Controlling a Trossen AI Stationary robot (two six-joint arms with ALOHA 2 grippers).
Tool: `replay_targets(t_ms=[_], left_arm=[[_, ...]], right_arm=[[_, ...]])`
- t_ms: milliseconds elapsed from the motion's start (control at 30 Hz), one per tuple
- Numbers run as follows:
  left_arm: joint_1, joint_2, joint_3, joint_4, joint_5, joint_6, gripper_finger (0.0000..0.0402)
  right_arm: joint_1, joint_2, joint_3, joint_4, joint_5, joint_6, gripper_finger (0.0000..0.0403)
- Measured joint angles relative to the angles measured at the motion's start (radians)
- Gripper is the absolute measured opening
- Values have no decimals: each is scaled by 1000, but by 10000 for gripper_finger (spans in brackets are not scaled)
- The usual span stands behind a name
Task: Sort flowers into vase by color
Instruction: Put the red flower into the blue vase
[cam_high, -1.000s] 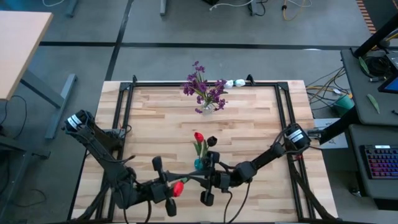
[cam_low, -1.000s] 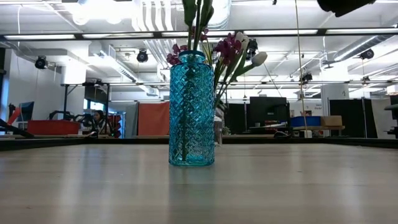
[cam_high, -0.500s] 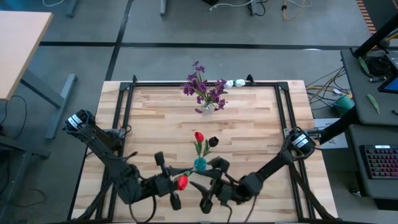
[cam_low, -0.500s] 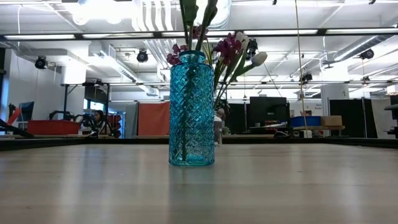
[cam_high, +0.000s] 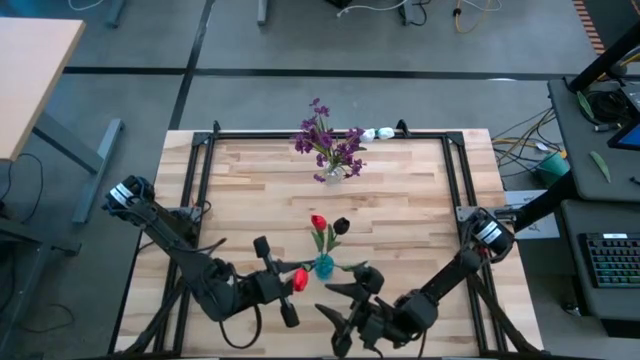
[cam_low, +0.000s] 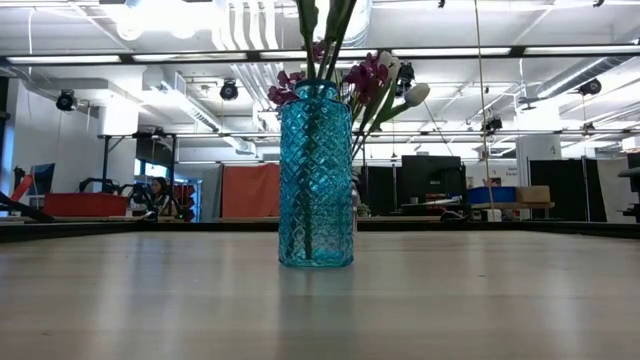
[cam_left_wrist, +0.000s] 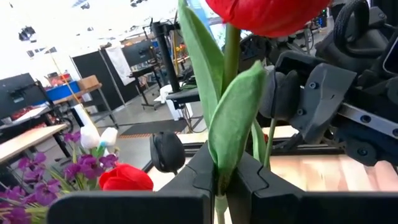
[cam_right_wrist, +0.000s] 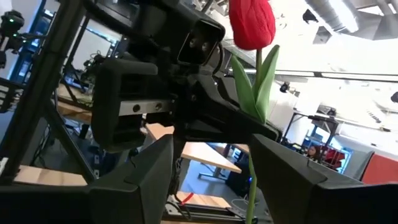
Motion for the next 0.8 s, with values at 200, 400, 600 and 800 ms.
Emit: replay_targets(t_ms=[200,400,600,800], left_arm=[[8,0,0,-92,0,-99,0],[21,10,0,-138,28,-135,0],[32,27,-2,-138,54,-129,1],[38,33,-19,-139,53,-136,3]], right_arm=[[0,0,0,0,0,26,209],[0,0,5,-1,0,43,233],[-1,0,12,-2,0,44,280],[2,0,12,-2,-3,89,322]])
